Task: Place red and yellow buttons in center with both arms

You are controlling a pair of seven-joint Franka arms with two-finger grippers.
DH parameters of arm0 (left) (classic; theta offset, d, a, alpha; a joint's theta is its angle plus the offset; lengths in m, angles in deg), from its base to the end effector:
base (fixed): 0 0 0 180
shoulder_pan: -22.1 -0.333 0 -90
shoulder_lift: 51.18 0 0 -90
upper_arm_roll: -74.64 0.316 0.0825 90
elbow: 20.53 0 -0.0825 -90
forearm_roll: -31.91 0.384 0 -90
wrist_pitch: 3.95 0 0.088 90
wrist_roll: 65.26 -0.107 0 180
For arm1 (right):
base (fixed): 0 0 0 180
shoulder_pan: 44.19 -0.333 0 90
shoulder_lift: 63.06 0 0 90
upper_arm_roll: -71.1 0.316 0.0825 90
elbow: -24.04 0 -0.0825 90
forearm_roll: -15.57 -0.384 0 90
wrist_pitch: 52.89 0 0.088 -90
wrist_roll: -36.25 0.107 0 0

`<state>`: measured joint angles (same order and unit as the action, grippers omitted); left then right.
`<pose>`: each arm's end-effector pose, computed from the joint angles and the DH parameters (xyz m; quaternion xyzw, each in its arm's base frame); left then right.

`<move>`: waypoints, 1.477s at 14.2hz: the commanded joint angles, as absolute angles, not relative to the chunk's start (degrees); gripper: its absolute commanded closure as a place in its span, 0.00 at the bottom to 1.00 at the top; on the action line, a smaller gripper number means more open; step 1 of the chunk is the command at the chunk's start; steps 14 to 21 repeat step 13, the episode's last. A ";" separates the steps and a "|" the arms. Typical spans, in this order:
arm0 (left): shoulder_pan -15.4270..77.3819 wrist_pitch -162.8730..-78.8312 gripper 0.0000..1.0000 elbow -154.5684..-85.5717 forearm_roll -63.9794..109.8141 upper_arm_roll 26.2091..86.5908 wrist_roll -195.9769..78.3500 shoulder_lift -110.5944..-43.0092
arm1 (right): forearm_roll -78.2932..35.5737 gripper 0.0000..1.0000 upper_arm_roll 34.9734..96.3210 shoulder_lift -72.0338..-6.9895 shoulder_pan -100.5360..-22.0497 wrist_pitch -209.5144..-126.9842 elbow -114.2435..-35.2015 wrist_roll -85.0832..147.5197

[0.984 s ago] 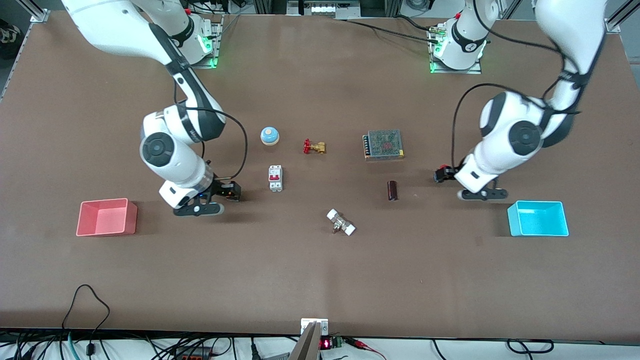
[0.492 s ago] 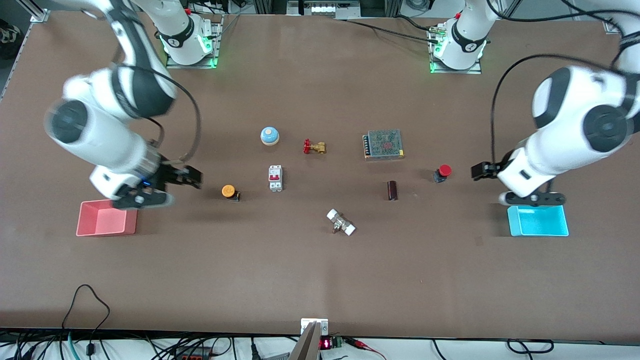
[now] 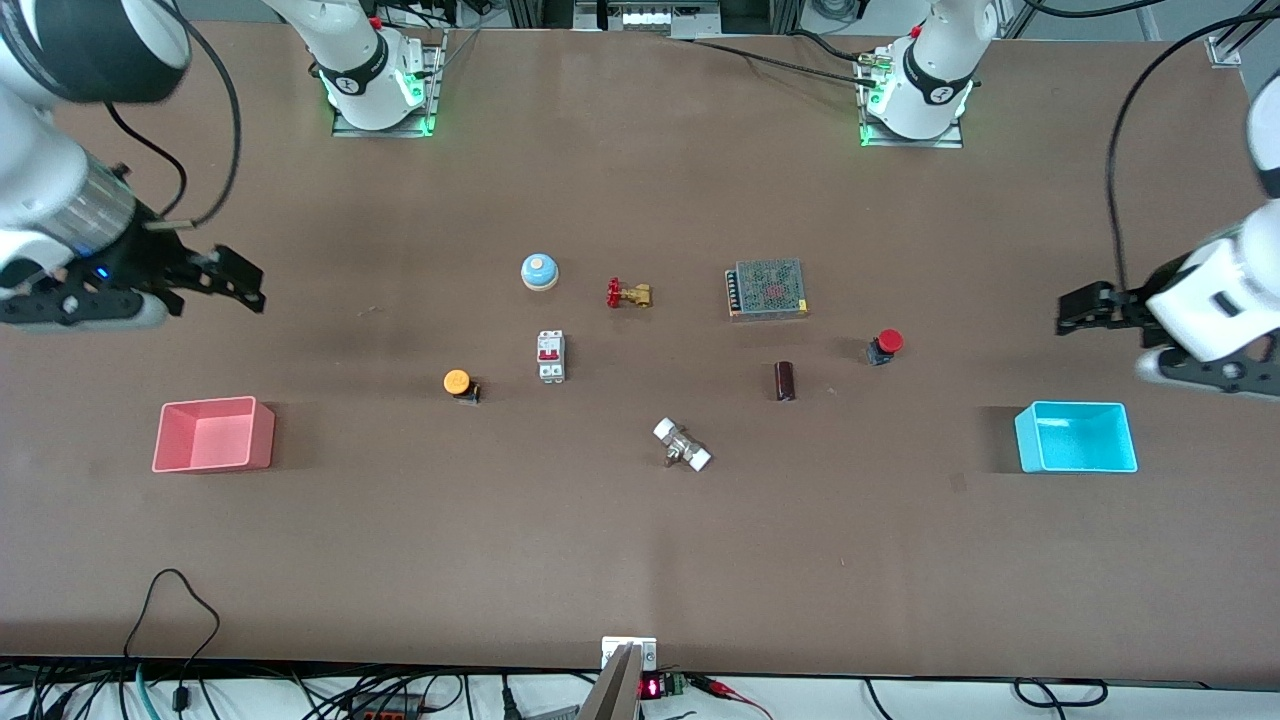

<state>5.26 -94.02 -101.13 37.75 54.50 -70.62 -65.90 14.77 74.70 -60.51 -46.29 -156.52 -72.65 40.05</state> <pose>0.6254 0.0013 0.5578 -0.9965 0.0738 0.0382 0.0063 0.5817 0.0585 0.5649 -0.9991 -0.0151 -0.0375 0.0114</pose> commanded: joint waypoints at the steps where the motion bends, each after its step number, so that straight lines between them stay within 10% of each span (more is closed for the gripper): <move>1: 16.51 -94.04 0.00 -103.94 35.70 66.93 -72.56 -60.15 | 15.13 0.00 74.96 -61.66 -44.90 -155.55 -73.87 40.29; 6: 21.75 -100.99 0.00 -116.41 34.36 74.73 -72.65 -50.93 | 14.08 0.00 68.38 -61.57 -51.13 -154.23 -73.61 40.47; 21: 21.31 -100.28 0.00 -115.46 34.46 74.11 -72.73 -51.71 | 14.17 0.00 68.46 -61.31 -51.05 -154.06 -73.17 40.38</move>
